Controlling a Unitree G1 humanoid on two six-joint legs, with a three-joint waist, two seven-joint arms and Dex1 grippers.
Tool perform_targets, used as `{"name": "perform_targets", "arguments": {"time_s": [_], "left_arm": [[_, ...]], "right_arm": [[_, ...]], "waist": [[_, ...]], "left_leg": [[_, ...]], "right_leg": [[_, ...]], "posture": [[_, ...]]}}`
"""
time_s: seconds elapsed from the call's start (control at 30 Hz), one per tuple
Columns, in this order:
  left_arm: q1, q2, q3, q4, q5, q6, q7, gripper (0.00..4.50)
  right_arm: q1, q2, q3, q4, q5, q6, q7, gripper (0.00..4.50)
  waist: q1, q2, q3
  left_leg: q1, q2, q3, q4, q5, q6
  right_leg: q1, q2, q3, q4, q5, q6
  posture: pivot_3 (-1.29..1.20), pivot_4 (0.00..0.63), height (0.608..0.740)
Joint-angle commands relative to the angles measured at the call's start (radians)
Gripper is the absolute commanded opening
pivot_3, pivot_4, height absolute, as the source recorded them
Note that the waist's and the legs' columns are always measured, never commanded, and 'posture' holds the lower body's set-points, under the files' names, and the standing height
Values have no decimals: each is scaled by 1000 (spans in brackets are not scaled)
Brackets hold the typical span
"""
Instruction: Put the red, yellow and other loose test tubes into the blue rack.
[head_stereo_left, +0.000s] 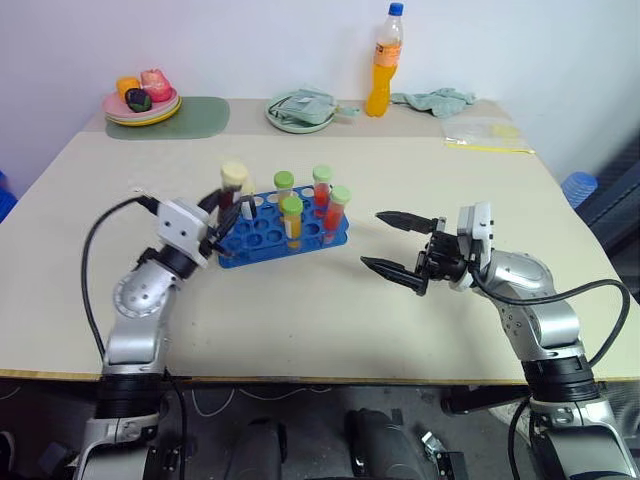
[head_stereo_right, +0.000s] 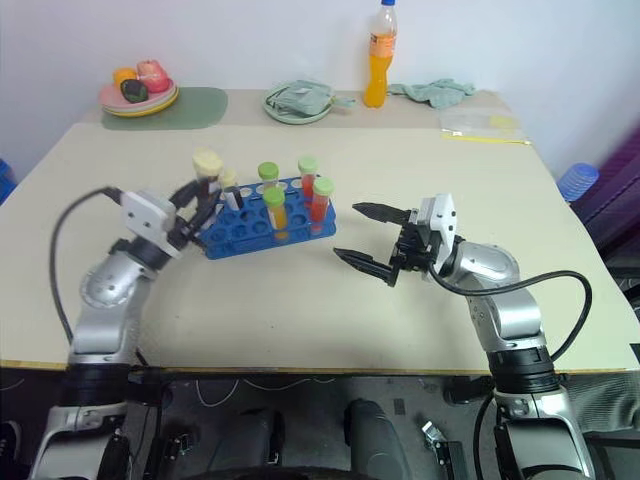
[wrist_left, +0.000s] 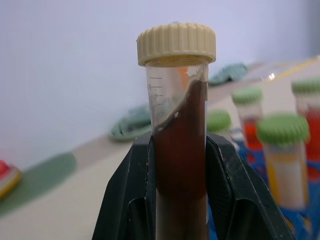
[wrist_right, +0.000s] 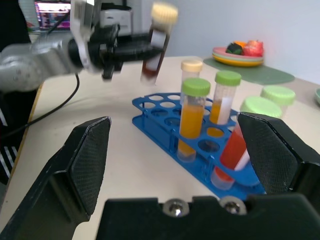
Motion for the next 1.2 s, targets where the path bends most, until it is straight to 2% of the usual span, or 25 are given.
{"name": "perform_targets", "arguments": {"time_s": [0.03, 0.3, 0.6, 0.97, 1.07, 1.13, 1.2], "left_arm": [[-26, -14, -35, 68, 53, -135, 27, 775], [-72, -39, -97, 236, 78, -323, 21, 775], [-50, -61, -103, 304, 50, -395, 23, 775], [-1, -109, -63, 287, -92, -297, 19, 775], [10, -117, -35, 275, -175, -233, -7, 775], [21, -120, -13, 245, -229, -159, -2, 1810], [21, -112, 2, 243, -224, -156, 8, 2779]], "right_arm": [[1, -17, -40, -69, 27, 16, -20, 4500], [15, -28, -56, -103, 26, 37, -45, 4500], [13, -40, -64, -87, 23, 30, -42, 4500], [7, -39, -53, -93, 20, 32, -41, 4500], [7, -39, -52, -85, 15, 24, -38, 4500], [10, -39, -54, -83, 14, 20, -34, 4500], [14, -40, -55, -80, 15, 18, -30, 4500]], "waist": [[1, 0, 0], [2, 0, 0], [1, 0, 0], [-2, 1, -1], [-4, 1, -1], [-7, 2, -1], [-8, 2, -1]], "left_leg": [[0, 0, 0, 0, 0, 0], [0, 0, 0, 0, 0, 0], [0, 0, 0, 0, 0, 0], [0, 0, 0, 0, 0, 0], [1, 0, 0, 0, 0, 0], [1, 0, 0, 0, 0, 0], [1, 1, 0, 0, 0, 0]], "right_leg": [[0, 0, 0, 0, 0, 0], [0, 0, 0, 0, 0, 0], [0, 0, 0, 0, 0, 0], [0, 0, 0, 0, 0, 0], [0, 0, 0, 0, 0, 0], [0, 1, 0, 0, 0, 0], [0, 1, 0, 0, 0, 0]], "posture": [[0, 150, 740], [0, 150, 740], [0, 150, 740], [0, 150, 740], [0, 150, 740], [0, 150, 740], [0, 150, 740]]}}
